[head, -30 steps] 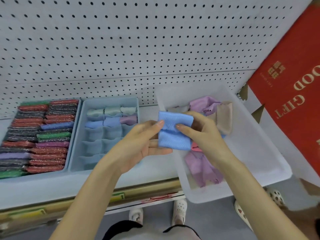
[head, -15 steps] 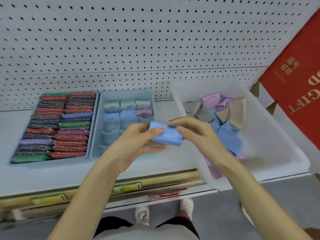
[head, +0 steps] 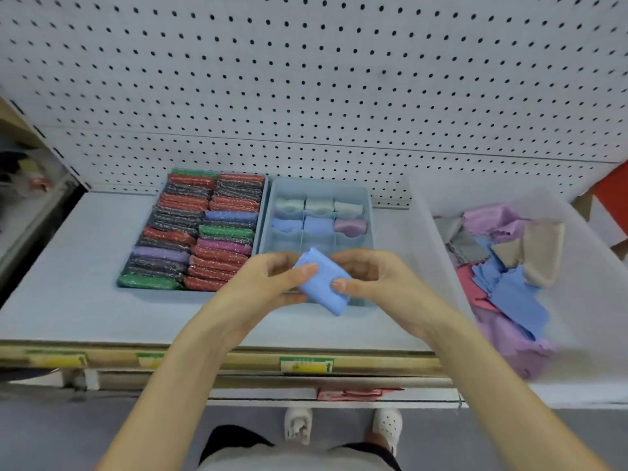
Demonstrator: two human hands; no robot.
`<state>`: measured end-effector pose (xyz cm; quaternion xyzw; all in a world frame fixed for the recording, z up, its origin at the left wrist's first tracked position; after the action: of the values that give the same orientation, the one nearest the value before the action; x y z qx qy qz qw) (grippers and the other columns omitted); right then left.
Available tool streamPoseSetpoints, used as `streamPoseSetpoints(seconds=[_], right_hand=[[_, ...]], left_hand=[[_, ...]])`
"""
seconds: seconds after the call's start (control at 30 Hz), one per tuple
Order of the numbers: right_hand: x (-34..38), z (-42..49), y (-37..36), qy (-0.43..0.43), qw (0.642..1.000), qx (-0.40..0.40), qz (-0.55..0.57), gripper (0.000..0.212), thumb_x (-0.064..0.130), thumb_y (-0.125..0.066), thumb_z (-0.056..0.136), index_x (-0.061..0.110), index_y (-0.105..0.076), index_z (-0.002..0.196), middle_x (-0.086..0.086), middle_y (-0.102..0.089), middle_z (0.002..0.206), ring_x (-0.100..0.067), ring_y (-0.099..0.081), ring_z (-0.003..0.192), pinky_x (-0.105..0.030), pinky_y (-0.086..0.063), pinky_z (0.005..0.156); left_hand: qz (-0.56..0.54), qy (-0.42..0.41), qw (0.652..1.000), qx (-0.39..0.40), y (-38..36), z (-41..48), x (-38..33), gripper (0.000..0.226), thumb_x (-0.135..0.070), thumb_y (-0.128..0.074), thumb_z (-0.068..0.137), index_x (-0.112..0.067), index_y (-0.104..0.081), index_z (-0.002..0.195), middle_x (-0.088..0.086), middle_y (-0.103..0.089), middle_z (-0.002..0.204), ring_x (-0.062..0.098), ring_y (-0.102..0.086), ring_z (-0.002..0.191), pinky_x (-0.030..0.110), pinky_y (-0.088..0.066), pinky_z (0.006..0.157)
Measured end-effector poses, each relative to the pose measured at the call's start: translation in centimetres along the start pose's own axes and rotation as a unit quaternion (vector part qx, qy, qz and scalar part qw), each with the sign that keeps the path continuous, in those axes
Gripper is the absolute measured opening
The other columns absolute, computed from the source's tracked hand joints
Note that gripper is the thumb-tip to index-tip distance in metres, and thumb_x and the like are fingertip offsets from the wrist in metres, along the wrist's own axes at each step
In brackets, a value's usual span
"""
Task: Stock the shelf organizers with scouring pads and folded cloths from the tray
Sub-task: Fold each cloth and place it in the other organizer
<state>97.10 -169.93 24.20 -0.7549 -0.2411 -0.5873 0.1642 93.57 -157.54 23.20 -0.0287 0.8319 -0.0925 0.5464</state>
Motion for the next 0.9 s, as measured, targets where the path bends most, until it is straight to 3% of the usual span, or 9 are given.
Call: streamPoseSetpoints(seconds=[0.13, 0.23, 0.4, 0.47, 0.53, 0.63, 0.77, 0.9], right_hand=[[-1.1, 1.7, -1.8, -0.038, 0.998, 0.029, -0.044, 0.02, 0.017, -0.071, 0.083, 0.016, -0.068, 0.103, 0.003, -0.073, 0.099, -0.008, -0.066, 0.093, -0.017, -0.048, 0.077], [-1.6, 3.4, -3.7, -0.049, 0.994, 0.053, -0.079, 0.007, 0.017, -0.069, 0.085, 0.024, -0.067, 0.084, 0.016, -0.069, 0.077, 0.0, -0.063, 0.076, -0.01, -0.043, 0.065], [-2.0, 7.7, -3.8, -0.033, 0.987, 0.047, -0.147, 0.03, 0.008, -0.068, 0.085, 0.022, -0.054, 0.063, 0.016, -0.048, 0.053, -0.002, -0.043, 0.056, -0.017, -0.031, 0.054], [-1.7, 10.7, -1.1, -0.002, 0.98, -0.028, -0.197, 0.042, 0.007, -0.068, 0.084, 0.024, -0.042, 0.056, 0.015, -0.035, 0.047, -0.004, -0.03, 0.053, -0.024, -0.022, 0.054], [-1.8, 13.4, 1.3, 0.021, 0.965, -0.104, -0.242, 0.038, 0.008, -0.068, 0.083, 0.024, -0.044, 0.057, 0.015, -0.037, 0.046, -0.006, -0.029, 0.052, -0.027, -0.023, 0.054], [-2.8, 16.3, 1.0, 0.042, 0.918, -0.141, -0.369, 0.007, 0.015, -0.065, 0.083, 0.021, -0.065, 0.086, 0.009, -0.058, 0.065, -0.017, -0.051, 0.065, -0.032, -0.04, 0.062], [-3.9, 17.6, -1.1, 0.057, 0.846, -0.142, -0.51, 0.023, 0.024, -0.06, 0.088, 0.025, -0.065, 0.111, -0.003, -0.07, 0.099, -0.028, -0.061, 0.093, -0.032, -0.039, 0.066], [-4.3, 18.0, -2.5, 0.093, 0.812, -0.117, -0.564, 0.022, 0.025, -0.059, 0.09, 0.021, -0.065, 0.111, -0.008, -0.07, 0.102, -0.034, -0.061, 0.094, -0.031, -0.031, 0.064]], left_hand=[[-0.02, -0.029, 0.997, -0.069, 3.3, 0.6, 0.7, 0.023, -0.02, -0.077, 0.067, -0.005, -0.066, 0.08, 0.012, -0.069, 0.085, 0.019, -0.067, 0.081, 0.026, -0.057, 0.072], [-0.022, -0.039, 0.995, -0.091, 5.1, 1.2, 1.5, 0.014, -0.015, -0.076, 0.065, -0.009, -0.064, 0.065, 0.008, -0.068, 0.07, 0.017, -0.065, 0.069, 0.025, -0.056, 0.066], [0.07, -0.064, 0.979, -0.179, 9.3, 2.8, 2.3, 0.011, -0.007, -0.068, 0.084, -0.012, -0.068, 0.074, -0.005, -0.064, 0.065, 0.005, -0.055, 0.06, 0.018, -0.046, 0.062], [0.14, -0.115, 0.954, -0.237, 11.3, 3.0, 1.4, 0.016, -0.013, -0.063, 0.09, -0.026, -0.067, 0.08, -0.015, -0.066, 0.07, -0.004, -0.058, 0.065, 0.012, -0.045, 0.064], [0.177, -0.154, 0.936, -0.261, 12.5, 3.3, 1.0, 0.014, -0.024, -0.055, 0.096, -0.032, -0.064, 0.089, -0.016, -0.069, 0.083, -0.004, -0.062, 0.08, 0.013, -0.047, 0.072], [0.19, -0.177, 0.936, -0.236, 12.1, 4.2, 1.9, 0.032, -0.04, -0.039, 0.096, -0.025, -0.067, 0.101, -0.019, -0.069, 0.097, 0.0, -0.063, 0.094, 0.016, -0.046, 0.083], [0.159, -0.171, 0.948, -0.214, 11.4, 5.0, 3.4, 0.048, -0.05, -0.027, 0.095, -0.022, -0.064, 0.108, -0.018, -0.067, 0.104, 0.001, -0.059, 0.106, 0.013, -0.041, 0.09], [0.178, -0.168, 0.944, -0.222, 11.3, 5.2, 3.7, 0.047, -0.048, -0.023, 0.096, -0.024, -0.061, 0.109, -0.015, -0.065, 0.108, 0.0, -0.057, 0.107, 0.009, -0.037, 0.089]])
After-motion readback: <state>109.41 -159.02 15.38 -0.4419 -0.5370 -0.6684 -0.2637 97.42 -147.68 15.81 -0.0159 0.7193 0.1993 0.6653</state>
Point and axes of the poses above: each hand's wrist, its own z-axis towards the middle knuckle, its own y-axis out of the back of the hand, x = y × z, the point moved 10 cm from there along z, towards the middle knuckle
